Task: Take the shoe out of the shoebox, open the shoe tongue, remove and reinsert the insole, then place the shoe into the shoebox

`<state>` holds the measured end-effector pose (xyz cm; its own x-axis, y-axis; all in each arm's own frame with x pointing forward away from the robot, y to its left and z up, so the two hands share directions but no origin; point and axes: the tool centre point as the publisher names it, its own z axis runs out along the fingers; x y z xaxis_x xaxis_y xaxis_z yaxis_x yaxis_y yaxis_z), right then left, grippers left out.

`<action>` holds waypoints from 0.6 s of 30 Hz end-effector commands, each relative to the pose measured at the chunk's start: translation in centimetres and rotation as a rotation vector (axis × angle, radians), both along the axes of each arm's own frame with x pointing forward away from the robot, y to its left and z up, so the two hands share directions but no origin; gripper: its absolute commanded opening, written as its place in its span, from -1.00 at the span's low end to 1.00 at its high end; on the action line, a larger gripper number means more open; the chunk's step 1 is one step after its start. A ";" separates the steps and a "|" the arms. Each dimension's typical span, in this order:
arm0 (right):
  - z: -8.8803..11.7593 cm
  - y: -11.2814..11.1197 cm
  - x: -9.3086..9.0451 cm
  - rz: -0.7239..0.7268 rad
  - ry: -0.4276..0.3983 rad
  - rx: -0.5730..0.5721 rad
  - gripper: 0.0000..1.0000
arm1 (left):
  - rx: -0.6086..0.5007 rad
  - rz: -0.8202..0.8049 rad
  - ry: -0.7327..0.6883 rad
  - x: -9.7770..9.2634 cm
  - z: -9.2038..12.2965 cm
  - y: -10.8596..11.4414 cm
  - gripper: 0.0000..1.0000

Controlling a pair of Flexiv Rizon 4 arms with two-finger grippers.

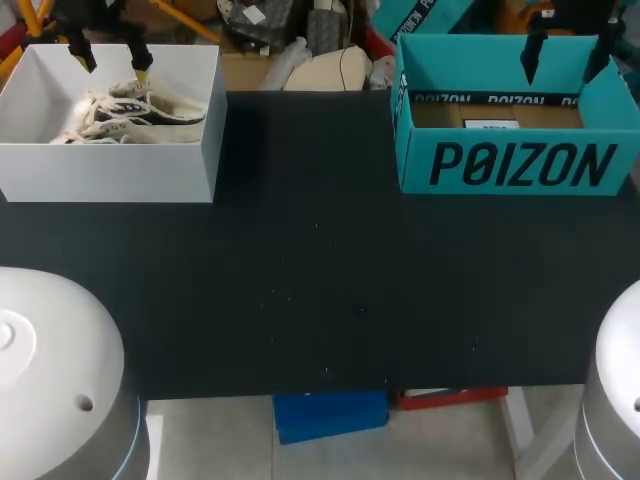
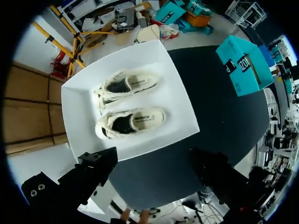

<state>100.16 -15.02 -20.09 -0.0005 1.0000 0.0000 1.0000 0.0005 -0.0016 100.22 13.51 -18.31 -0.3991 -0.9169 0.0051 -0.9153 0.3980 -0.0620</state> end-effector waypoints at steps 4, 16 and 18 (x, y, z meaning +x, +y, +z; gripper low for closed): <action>0.0 0.0 0.0 0.000 0.000 0.000 1.00 | 0.181 -1.145 -0.224 -0.4 -0.3 0.7 1.00; 0.0 0.0 0.0 0.000 0.000 0.000 1.00 | 0.186 -1.174 -0.230 -0.4 -0.3 0.7 1.00; 0.0 0.0 0.0 0.000 0.000 0.000 1.00 | 0.180 -1.248 -0.259 -0.1 -0.4 1.0 1.00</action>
<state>100.16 -15.01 -20.08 -0.0005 1.0000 0.0006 1.0000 0.0005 -0.0021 100.45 14.09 -18.41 -0.8403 -0.5236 -0.1404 -0.5161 0.8519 -0.0884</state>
